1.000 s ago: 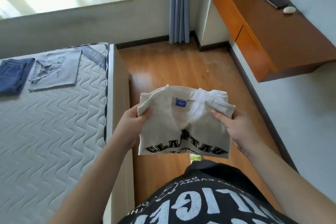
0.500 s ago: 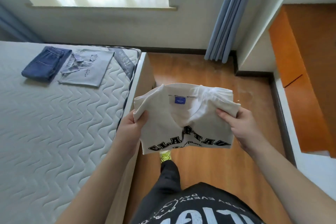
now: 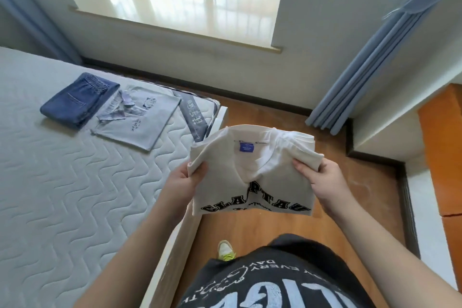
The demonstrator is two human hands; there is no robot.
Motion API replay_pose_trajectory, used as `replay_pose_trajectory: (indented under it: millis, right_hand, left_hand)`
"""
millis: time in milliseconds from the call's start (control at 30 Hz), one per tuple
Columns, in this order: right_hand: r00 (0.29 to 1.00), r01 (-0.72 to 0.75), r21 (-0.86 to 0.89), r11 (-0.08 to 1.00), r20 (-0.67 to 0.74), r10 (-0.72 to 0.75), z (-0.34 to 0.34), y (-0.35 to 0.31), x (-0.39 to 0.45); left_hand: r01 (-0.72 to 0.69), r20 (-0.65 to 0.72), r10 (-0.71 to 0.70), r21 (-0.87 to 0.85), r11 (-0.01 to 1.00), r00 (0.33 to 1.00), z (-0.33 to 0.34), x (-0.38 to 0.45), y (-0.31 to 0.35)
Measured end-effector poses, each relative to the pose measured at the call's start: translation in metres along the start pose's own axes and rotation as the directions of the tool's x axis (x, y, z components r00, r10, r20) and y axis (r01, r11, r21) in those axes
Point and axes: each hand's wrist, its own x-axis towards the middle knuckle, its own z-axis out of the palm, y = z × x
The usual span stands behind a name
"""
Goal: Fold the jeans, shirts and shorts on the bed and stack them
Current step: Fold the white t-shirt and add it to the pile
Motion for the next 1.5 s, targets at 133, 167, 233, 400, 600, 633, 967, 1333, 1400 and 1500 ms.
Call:
replay_pose_trajectory:
  millis: [133, 167, 233, 400, 600, 633, 967, 1333, 1400, 1500]
  right_hand:
    - [0.999, -0.024, -0.008, 1.0, 0.031, 0.024, 0.011, -0.016, 0.054]
    - [0.999, -0.028, -0.011, 1.0, 0.042, 0.028, 0.012, -0.02, 0.07]
    - [0.997, -0.041, -0.037, 0.998, 0.071, 0.043, 0.013, -0.024, 0.103]
    - [0.981, -0.037, -0.121, 0.992, 0.185, 0.059, 0.012, -0.033, 0.189]
    - [0.934, -0.051, -0.163, 0.985, 0.341, 0.104, 0.015, -0.066, 0.292]
    - [0.918, -0.05, -0.165, 0.985, 0.381, 0.11, 0.02, -0.074, 0.307]
    - [0.755, -0.015, -0.277, 0.961, 0.626, 0.192, 0.126, -0.1, 0.382]
    - [0.673, 0.102, -0.381, 0.919, 0.707, 0.218, 0.247, -0.1, 0.407]
    - [0.675, 0.106, -0.381, 0.919, 0.706, 0.215, 0.262, -0.099, 0.414]
    - [0.682, 0.122, -0.408, 0.905, 0.697, 0.222, 0.279, -0.097, 0.427]
  left_hand:
    - [0.006, -0.034, -0.006, -0.011, 1.0, 0.999, -0.005, 0.043, 0.015]
    - [0.006, -0.042, -0.007, -0.02, 1.0, 0.999, -0.005, 0.054, 0.018]
    - [0.011, -0.068, -0.014, -0.049, 0.999, 0.998, -0.004, 0.077, 0.022]
    - [0.018, -0.186, -0.044, -0.139, 0.99, 0.982, 0.014, 0.135, 0.03]
    - [-0.001, -0.338, -0.054, -0.16, 0.987, 0.94, 0.041, 0.188, 0.056]
    - [-0.009, -0.364, -0.05, -0.159, 0.987, 0.93, 0.042, 0.192, 0.058]
    - [-0.078, -0.669, -0.115, -0.252, 0.965, 0.735, -0.004, 0.196, 0.054]
    - [-0.106, -0.771, -0.196, -0.322, 0.941, 0.605, -0.089, 0.217, 0.042]
    - [-0.1, -0.768, -0.194, -0.318, 0.943, 0.611, -0.1, 0.226, 0.046]
    - [-0.096, -0.766, -0.194, -0.316, 0.944, 0.613, -0.111, 0.244, 0.054]
